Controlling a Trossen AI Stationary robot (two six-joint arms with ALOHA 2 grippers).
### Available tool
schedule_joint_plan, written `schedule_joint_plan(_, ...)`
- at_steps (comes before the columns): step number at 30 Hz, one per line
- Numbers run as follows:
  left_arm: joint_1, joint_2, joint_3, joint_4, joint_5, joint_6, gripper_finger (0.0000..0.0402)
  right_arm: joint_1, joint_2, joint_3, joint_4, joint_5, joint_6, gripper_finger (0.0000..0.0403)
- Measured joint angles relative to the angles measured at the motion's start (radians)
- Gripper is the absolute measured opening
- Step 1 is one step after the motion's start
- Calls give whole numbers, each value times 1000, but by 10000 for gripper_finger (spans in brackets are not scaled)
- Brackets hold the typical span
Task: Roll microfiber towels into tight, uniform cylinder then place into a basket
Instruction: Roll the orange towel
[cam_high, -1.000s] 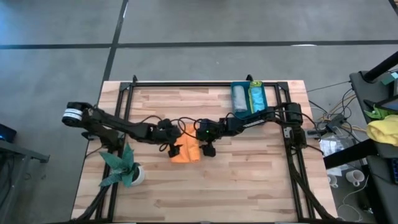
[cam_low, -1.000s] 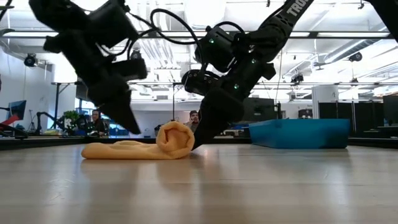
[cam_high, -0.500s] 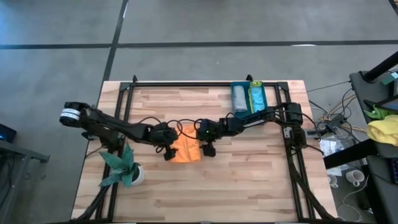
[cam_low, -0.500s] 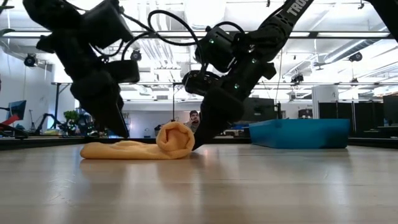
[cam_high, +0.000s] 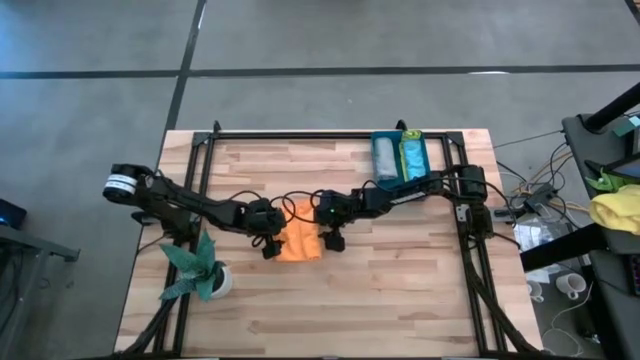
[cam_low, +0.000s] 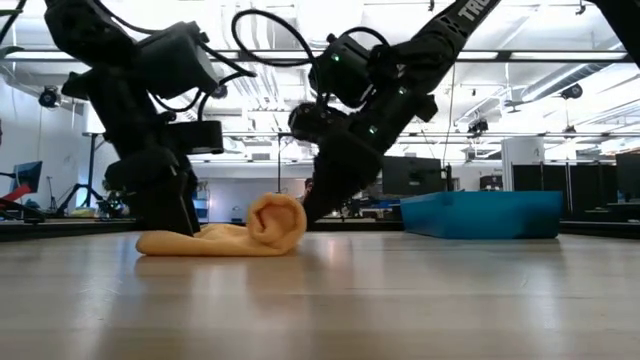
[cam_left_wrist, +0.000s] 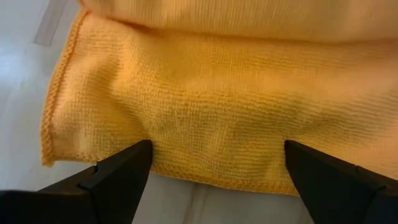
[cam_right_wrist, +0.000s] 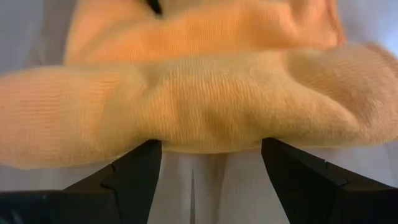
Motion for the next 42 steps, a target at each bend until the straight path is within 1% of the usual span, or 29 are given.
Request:
schedule_joint_plan(9, 0, 1, 9, -11, 7, 1, 352, -1, 2, 60, 10, -1, -13, 274)
schedule_joint_plan(13, 0, 1, 9, -12, 9, 0, 352, -1, 48, 85, 14, -8, -22, 274)
schedule_joint_plan(15, 0, 1, 9, -12, 9, 0, 352, -1, 75, 113, 11, -22, -21, 274)
schedule_joint_plan(24, 0, 2, 9, -14, 14, 1, 352, 1, 148, 237, 9, -24, -26, 274)
schedule_joint_plan(29, 0, 1, 19, -20, 18, -3, 352, 1, 199, 272, 9, -27, -5, 274)
schedule_joint_plan(33, -1, -2, 24, -26, 28, -10, 352, -2, 211, 294, 10, -12, 10, 274)
schedule_joint_plan(36, -8, -10, 27, -48, 35, -43, 352, -9, 214, 301, 9, 38, 52, 274)
schedule_joint_plan(39, -13, -31, 27, -80, 37, -87, 352, -18, 216, 293, -11, 37, 80, 274)
schedule_joint_plan(42, -13, -77, 32, -125, 44, -149, 352, -17, 216, 278, -12, 38, 81, 274)
